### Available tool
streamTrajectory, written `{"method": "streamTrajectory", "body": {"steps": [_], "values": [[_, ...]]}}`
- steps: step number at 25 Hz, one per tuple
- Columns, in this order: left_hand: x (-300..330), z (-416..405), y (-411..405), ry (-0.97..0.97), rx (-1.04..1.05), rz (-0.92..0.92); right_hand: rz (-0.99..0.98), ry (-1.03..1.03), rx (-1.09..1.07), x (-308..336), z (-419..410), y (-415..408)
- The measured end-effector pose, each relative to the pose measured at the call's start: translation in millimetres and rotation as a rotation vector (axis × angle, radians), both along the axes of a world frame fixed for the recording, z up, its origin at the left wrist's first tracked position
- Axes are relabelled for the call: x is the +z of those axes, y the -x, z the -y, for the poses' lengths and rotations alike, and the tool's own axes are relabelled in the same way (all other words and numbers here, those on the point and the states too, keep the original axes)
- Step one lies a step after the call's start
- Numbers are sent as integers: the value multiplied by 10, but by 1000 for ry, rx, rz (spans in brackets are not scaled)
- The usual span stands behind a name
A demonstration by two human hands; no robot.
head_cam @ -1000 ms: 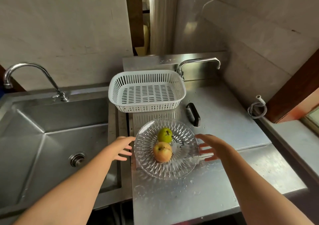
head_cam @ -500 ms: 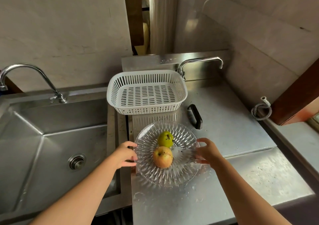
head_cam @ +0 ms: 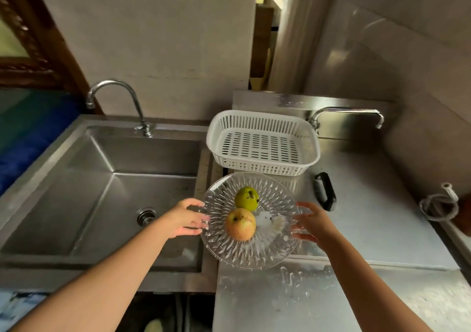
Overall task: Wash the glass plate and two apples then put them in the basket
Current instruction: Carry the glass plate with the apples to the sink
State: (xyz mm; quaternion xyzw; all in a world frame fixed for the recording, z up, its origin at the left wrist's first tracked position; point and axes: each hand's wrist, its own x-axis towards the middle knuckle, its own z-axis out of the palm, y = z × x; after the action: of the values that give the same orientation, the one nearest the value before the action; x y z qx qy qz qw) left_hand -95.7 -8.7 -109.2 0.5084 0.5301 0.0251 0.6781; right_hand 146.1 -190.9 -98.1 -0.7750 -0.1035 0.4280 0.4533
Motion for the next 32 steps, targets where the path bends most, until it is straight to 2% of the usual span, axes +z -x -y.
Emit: {"method": "streamTrajectory", "body": {"steps": [9,13,21,27,32], "values": [[187,-567,1234,-23,162,96,47,-41,224,278,-967,841],[309,-1089,1907,-57,159,123,-18,-70,158,302,-1508,1516],[493,-2055,3054,-133,126,30,-134,-122,160,226,-2402,2667],[236,-2515,3326,-133,150,-22,-89,-60,226,25,-2975,2918],[-172,-2864,3223,-113,192,-73,-29,-6,243,-460,-3455,2864]]}}
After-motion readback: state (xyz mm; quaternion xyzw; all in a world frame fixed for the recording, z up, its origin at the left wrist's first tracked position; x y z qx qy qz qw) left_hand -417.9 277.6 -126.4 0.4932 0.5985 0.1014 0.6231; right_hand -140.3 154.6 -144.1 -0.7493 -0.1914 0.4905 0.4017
